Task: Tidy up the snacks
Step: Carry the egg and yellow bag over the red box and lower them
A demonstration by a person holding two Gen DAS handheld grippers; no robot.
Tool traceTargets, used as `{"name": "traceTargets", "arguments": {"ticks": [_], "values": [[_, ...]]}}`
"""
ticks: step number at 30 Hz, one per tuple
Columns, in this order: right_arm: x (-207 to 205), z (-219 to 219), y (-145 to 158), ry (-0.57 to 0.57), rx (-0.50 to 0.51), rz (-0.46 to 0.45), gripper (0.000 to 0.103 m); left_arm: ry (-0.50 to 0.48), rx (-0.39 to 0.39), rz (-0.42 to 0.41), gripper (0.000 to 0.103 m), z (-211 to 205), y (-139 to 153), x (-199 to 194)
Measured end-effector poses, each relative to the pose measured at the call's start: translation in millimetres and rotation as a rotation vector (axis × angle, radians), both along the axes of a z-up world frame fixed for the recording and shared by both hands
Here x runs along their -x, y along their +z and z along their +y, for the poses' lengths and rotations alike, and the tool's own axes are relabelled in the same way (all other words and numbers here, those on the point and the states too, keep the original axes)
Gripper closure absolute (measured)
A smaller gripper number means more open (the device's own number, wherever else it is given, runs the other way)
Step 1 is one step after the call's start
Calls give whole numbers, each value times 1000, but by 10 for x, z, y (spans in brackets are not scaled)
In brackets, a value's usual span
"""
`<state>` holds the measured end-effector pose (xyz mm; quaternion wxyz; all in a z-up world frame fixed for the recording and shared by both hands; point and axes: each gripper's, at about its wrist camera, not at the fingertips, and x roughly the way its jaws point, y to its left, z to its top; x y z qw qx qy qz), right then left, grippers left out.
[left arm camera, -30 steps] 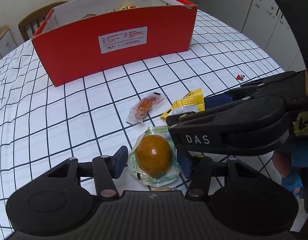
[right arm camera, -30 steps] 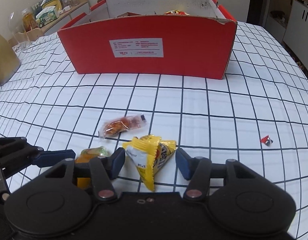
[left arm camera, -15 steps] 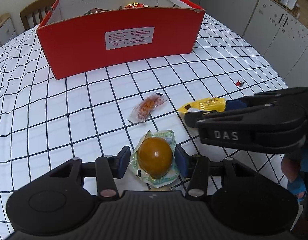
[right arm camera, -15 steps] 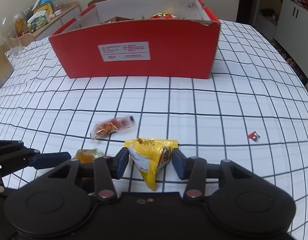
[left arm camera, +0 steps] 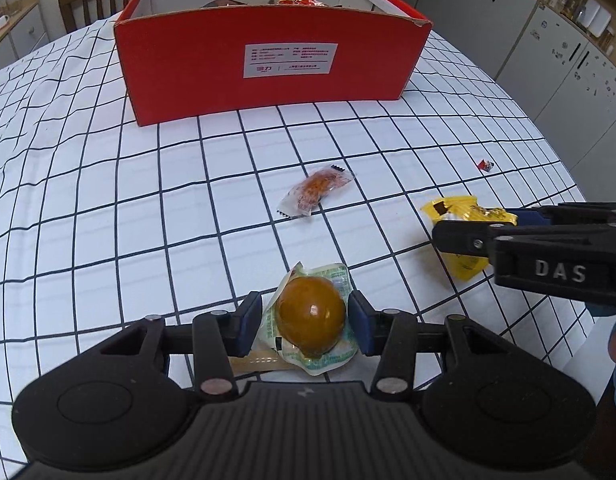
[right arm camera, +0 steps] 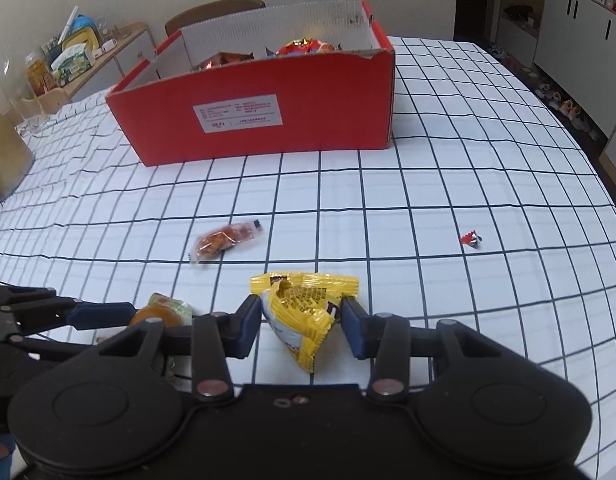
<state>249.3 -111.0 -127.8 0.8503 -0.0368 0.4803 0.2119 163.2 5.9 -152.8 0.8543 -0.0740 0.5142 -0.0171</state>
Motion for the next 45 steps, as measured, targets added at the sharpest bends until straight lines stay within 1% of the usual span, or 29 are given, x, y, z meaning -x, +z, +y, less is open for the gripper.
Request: {"name": "traceTargets", "arguments": {"ticks": [1, 2, 5, 11, 19, 25, 29, 36, 43, 45], "values": [[16, -2, 23, 4, -5, 4, 60, 4, 2, 1, 61, 5, 10, 11], [31, -4, 46, 5, -12, 11, 60, 2, 16, -4, 69, 11, 30, 22], [88, -3, 118, 13, -25, 14, 60, 13, 28, 12, 69, 21, 63, 39], [167, -3, 205, 23, -31, -2, 60, 11, 18, 19, 69, 31, 42, 106], [230, -90, 281, 5, -49, -4, 60, 64, 60, 21, 69, 135, 143, 159], [229, -87, 440, 19, -48, -26, 60, 120, 80, -41, 69, 218, 376, 182], [184, -57, 595, 37, -55, -53, 60, 141, 96, -70, 69, 266, 553, 100], [57, 23, 892, 85, -40, -122, 61, 152, 80, -114, 69, 321, 784, -80], [-163, 92, 1164, 120, -32, -199, 61, 147, 50, -185, 69, 366, 1039, -278], [-230, 114, 1219, 123, -36, -209, 61, 147, 44, -201, 69, 376, 1111, -343]]}}
